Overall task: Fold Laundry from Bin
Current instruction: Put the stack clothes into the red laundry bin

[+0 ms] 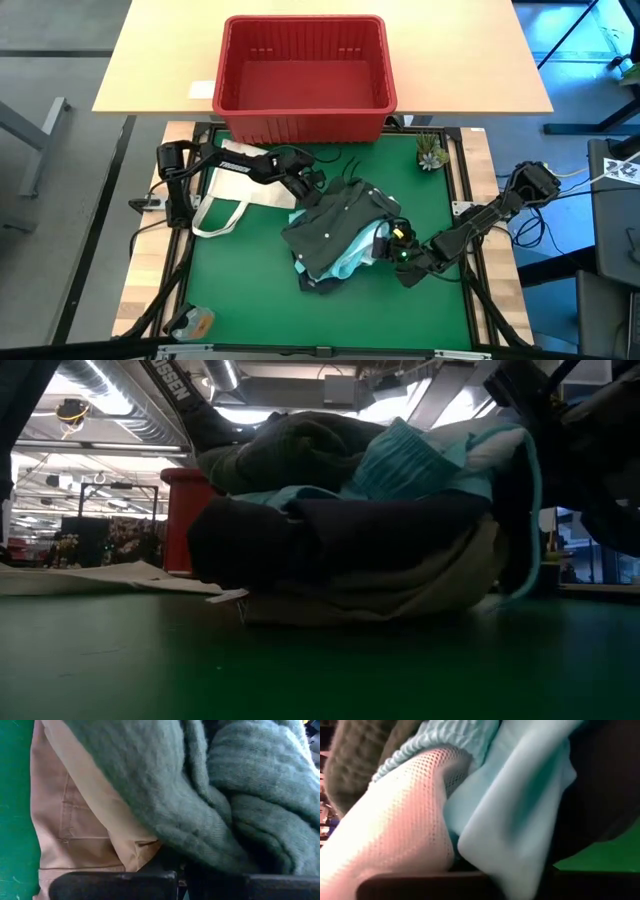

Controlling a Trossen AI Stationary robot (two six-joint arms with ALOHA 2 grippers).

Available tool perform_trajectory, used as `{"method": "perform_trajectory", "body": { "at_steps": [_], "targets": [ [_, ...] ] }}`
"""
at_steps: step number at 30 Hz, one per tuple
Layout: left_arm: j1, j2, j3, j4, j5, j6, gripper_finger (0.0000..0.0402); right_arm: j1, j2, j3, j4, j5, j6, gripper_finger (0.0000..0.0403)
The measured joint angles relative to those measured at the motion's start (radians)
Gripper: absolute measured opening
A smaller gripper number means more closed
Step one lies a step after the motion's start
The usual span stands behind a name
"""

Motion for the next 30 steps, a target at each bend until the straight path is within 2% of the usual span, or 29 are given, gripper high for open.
{"method": "perform_trajectory", "body": {
  "at_steps": [11,16,24,27,30],
  "targets": [
    [0.033,0.000,0.001,-0.004,-0.017,0.000,0.0006,0.001,0.000,0.000,-0.020,-0.061,0.003,0.0014],
    [0.047,-0.001,0.001,-0.004,0.009,0.045,0.0031,0.001,0.000,0.000,-0.022,-0.089,0.003,0.0016],
    [0.025,-0.002,0.002,-0.004,-0.026,0.098,0.0083,0.001,0.000,0.000,-0.021,-0.116,0.004,0.0013],
    [0.011,-0.002,0.002,-0.004,-0.009,0.105,0.0074,0.002,0.000,0.000,-0.014,-0.115,0.003,0.0013],
    [-0.004,-0.002,0.002,0.001,-0.002,0.104,0.0045,0.002,0.000,0.000,0.012,-0.085,-0.003,0.0012]
  ]
}}
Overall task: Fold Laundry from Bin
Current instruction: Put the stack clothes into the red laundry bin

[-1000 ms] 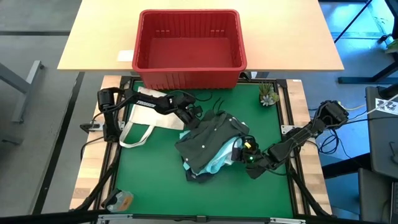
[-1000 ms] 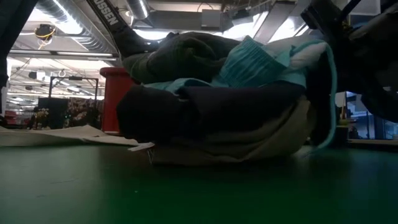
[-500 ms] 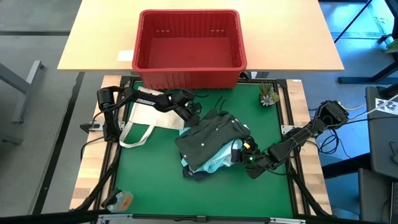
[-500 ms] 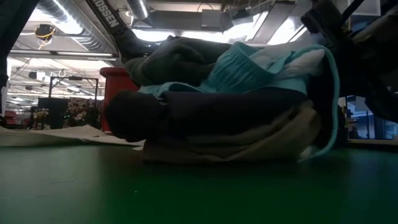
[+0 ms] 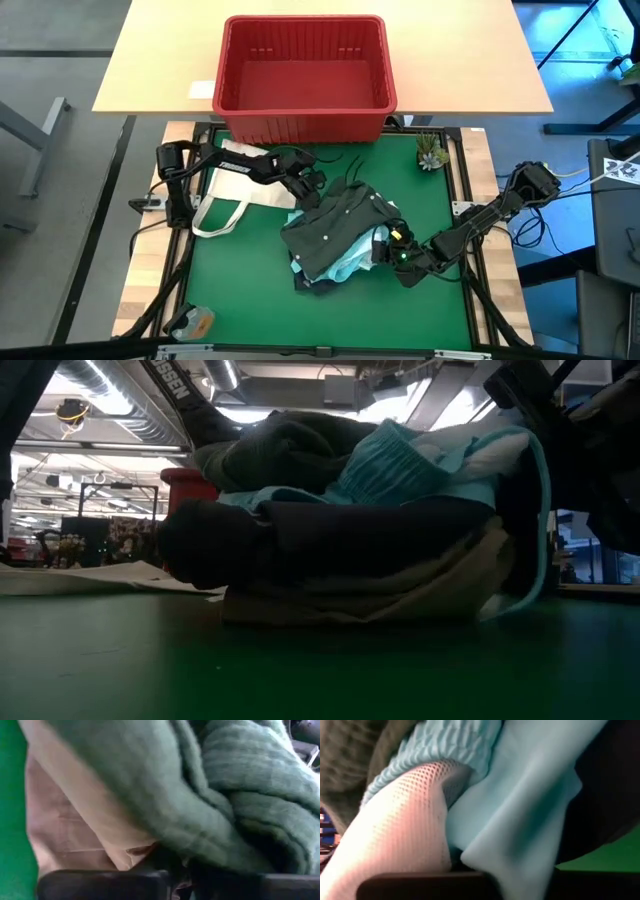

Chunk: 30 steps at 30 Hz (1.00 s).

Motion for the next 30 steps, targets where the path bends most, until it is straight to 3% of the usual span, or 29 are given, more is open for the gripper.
{"method": "perform_trajectory", "body": {
  "at_steps": [4,10,17,24,30],
  "targets": [
    [-0.006,0.000,0.000,0.046,0.021,-0.036,0.0008,0.000,0.000,0.000,0.055,0.043,-0.035,0.0012],
    [-0.006,-0.006,0.000,0.139,0.046,-0.104,0.0004,0.000,0.000,0.007,0.103,0.093,-0.075,0.0012],
    [-0.006,-0.015,0.076,0.137,0.089,-0.107,0.0002,-0.004,0.000,0.059,0.104,0.152,-0.147,0.0012],
    [-0.007,-0.015,0.116,0.091,0.090,-0.105,0.0001,-0.029,0.000,0.070,0.083,0.141,-0.152,0.0012],
    [-0.008,-0.016,0.116,-0.118,0.023,0.001,0.0001,-0.027,0.000,0.069,0.061,0.086,-0.147,0.0012]
  ]
}}
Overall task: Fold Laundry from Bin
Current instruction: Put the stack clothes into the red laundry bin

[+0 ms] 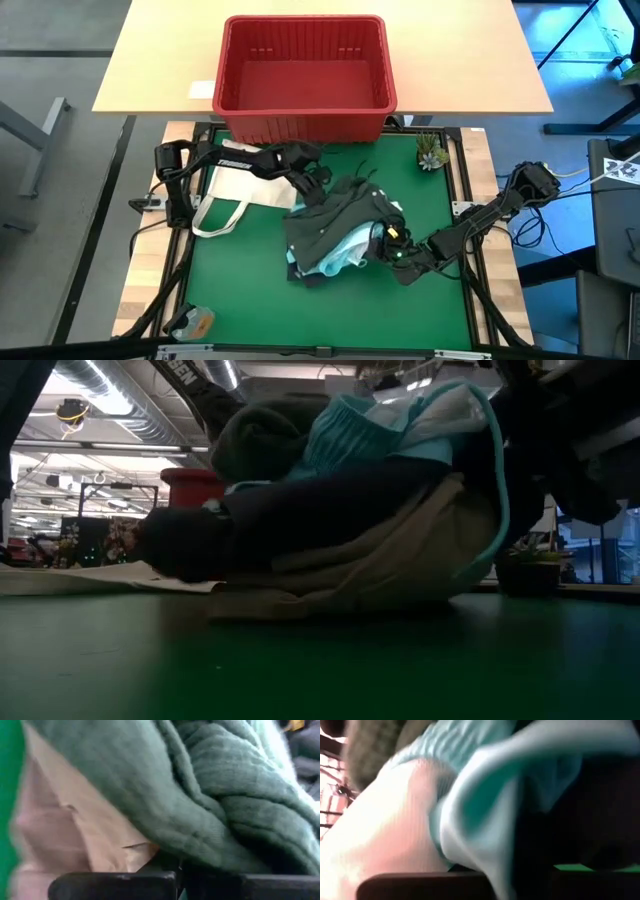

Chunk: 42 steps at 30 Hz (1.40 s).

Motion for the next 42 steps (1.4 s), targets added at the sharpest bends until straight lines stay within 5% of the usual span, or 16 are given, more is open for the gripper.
{"method": "perform_trajectory", "body": {
  "at_steps": [15,26,42],
  "targets": [
    [-0.084,0.000,0.000,-0.175,-0.273,0.269,0.0041,0.000,-0.001,0.000,-0.138,-0.236,0.081,0.0015],
    [-0.110,0.000,0.000,-0.317,-0.179,0.318,0.0099,0.001,-0.001,0.000,-0.315,-0.311,0.175,0.0017],
    [-0.115,0.002,-0.002,-0.490,-0.154,0.421,0.0106,0.000,-0.001,-0.001,-0.414,-0.362,0.211,0.0017]
  ]
}}
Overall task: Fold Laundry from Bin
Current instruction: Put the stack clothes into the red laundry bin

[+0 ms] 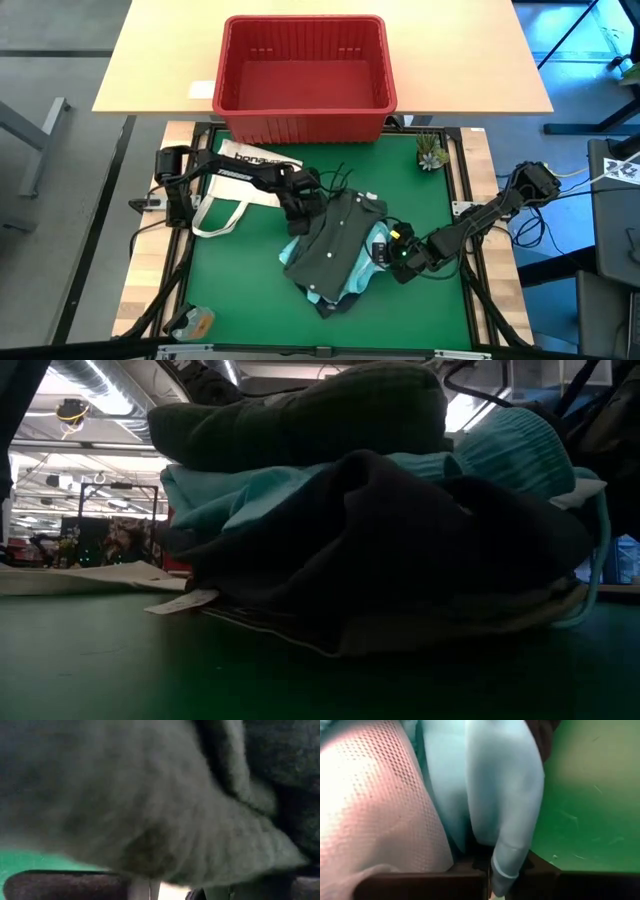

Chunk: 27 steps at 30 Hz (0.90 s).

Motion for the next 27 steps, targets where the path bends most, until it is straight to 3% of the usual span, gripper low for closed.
{"method": "perform_trajectory", "body": {
  "at_steps": [7,22,27],
  "targets": [
    [0.065,-0.014,-0.001,-0.094,0.050,-0.006,0.0106,0.000,0.000,-0.001,0.019,-0.013,0.000,0.0019],
    [0.109,-0.089,-0.001,-0.401,-0.005,0.178,0.0106,0.001,0.000,-0.001,0.033,-0.018,-0.002,0.0021],
    [0.115,-0.089,-0.029,-0.410,-0.009,0.207,0.0106,0.001,0.000,-0.001,0.033,-0.018,-0.003,0.0021]
  ]
}}
